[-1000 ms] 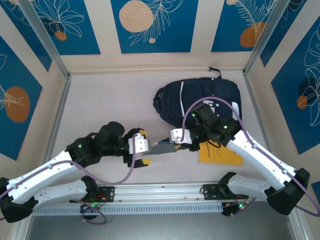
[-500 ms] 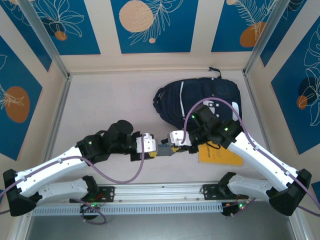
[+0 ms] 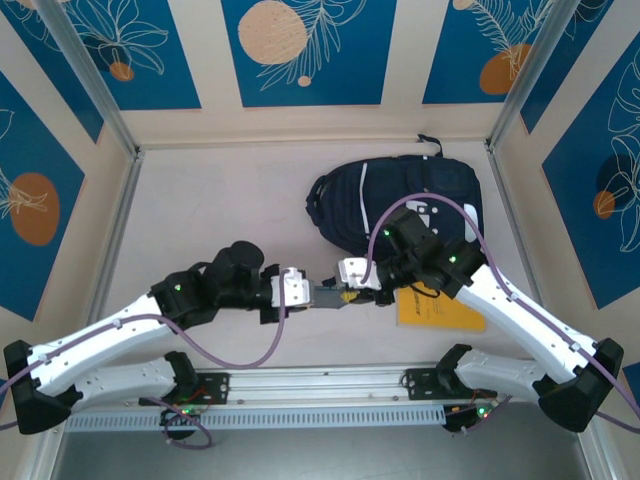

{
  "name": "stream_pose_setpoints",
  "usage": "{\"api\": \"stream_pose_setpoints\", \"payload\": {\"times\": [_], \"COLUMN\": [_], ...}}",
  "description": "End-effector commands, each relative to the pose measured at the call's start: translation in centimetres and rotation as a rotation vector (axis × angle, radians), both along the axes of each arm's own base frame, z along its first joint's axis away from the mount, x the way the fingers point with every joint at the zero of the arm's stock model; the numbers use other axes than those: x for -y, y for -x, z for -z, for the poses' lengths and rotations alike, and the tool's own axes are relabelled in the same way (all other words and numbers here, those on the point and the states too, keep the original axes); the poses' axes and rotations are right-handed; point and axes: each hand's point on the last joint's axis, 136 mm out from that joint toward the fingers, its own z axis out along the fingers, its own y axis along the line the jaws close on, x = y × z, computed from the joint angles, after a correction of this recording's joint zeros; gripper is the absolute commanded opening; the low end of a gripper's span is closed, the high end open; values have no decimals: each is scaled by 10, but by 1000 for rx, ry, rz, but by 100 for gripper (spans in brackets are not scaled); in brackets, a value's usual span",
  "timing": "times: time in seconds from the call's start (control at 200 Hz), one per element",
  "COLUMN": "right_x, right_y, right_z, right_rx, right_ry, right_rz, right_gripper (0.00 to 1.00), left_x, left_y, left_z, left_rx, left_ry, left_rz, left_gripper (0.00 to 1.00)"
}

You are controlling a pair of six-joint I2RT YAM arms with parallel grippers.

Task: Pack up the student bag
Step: Turn over the book.

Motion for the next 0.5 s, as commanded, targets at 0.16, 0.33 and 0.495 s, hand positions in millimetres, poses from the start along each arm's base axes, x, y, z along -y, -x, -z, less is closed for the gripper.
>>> {"api": "stream_pose_setpoints", "payload": {"times": [0.16, 0.33, 0.495], "right_x": [-2, 24, 41], "right_y": [-36, -121, -167], "right_z": [-52, -73, -55], "right_rx": [97, -69, -196], "right_ry": [-277, -328, -251], "right_rz": [228, 792, 1038], "right_gripper": [62, 55, 13], "left_x": [-58, -92, -114], "left_y": [-76, -95, -104], "left_z": [-28, -21, -26], "left_rx": [-66, -300, -316], "left_ry": [147, 138, 198], "left_rz": [-603, -860, -980], "left_gripper": [0, 0, 0]}}
